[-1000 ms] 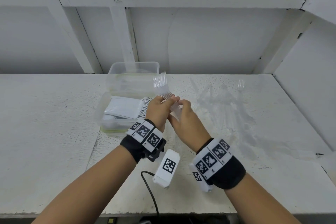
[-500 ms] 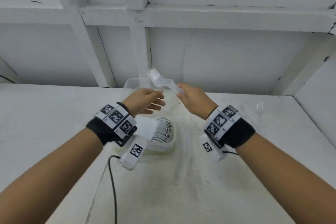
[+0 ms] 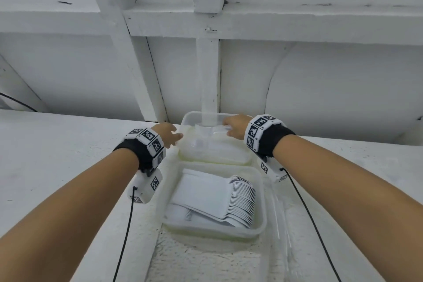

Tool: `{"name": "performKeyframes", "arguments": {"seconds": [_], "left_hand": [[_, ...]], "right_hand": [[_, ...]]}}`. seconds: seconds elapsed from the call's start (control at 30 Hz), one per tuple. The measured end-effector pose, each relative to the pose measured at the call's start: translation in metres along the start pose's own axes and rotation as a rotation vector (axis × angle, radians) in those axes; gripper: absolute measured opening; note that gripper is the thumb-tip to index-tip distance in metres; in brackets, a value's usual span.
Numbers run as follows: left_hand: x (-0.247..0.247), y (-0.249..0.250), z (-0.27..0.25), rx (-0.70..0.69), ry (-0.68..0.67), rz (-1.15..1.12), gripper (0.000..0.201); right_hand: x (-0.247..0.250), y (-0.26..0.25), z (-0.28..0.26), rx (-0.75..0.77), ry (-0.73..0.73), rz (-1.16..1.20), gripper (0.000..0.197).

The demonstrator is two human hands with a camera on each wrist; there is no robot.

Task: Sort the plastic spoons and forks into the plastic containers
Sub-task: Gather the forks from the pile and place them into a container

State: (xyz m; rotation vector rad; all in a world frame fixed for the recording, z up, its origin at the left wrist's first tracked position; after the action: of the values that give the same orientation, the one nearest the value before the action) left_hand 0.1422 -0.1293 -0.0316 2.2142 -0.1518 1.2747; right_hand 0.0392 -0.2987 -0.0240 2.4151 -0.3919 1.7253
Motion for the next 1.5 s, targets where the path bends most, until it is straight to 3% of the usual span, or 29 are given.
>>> {"name": "performKeyframes", "arguments": {"seconds": [0.13,0.23,0.5,0.7,0.97,1.07,1.17,1.27,1.37,1.5], "left_hand": [[-0.001,0.004,0.01,-0.041,0.013,0.015,0.033],[0.0,0.004,0.012,-0.032,0.012,0.008,0.028],[-0.003,0.001,0.017,-0.019,-0.035,-0.085,0.031],[-0.005,0.0,0.02,-0.011,-0.034,-0.178,0.033],[-0.004,0.002,0.016,-0.01,-0.011,-0.167,0.036],[0.002,0.008,0.006,-0.03,0.02,-0.052,0.039],[0.018,0.022,-0.008,-0.098,0.121,0.071,0.034],[0.03,0.048,-0.034,-0.182,0.211,-0.007,0.02],[0.03,0.084,-0.073,-0.341,0.269,-0.101,0.03],[-0.008,0.136,-0.138,-0.571,0.218,-0.183,0.025]], "right_hand": [[-0.008,-0.002,0.015,0.001,0.008,-0.01,0.029],[-0.014,-0.006,0.022,-0.005,-0.032,-0.028,0.036],[-0.024,-0.002,0.029,-0.023,-0.076,0.088,0.048],[-0.022,-0.01,0.028,0.027,-0.021,0.197,0.03],[-0.025,-0.005,0.025,-0.039,-0.027,0.194,0.034],[-0.02,-0.001,0.014,-0.047,-0.02,0.19,0.036],[-0.006,0.002,-0.006,-0.031,0.019,0.165,0.037],[0.017,0.006,-0.041,0.017,0.078,0.179,0.037],[0.036,0.014,-0.088,0.06,0.138,0.192,0.035],[0.034,0.023,-0.164,0.105,0.147,0.17,0.034]]}}
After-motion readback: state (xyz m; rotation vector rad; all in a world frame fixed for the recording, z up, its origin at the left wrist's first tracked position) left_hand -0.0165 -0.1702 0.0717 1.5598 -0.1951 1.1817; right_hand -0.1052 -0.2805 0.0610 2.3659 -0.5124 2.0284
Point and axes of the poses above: each hand's wrist, its own z-axis towards the middle knuckle, its own x-axis out of the back of the hand, y = z × x, the point moved 7 cm from there along z, towards the middle knuckle, and after that the axes turned 8 degrees about -z, right-handed, at the moved point
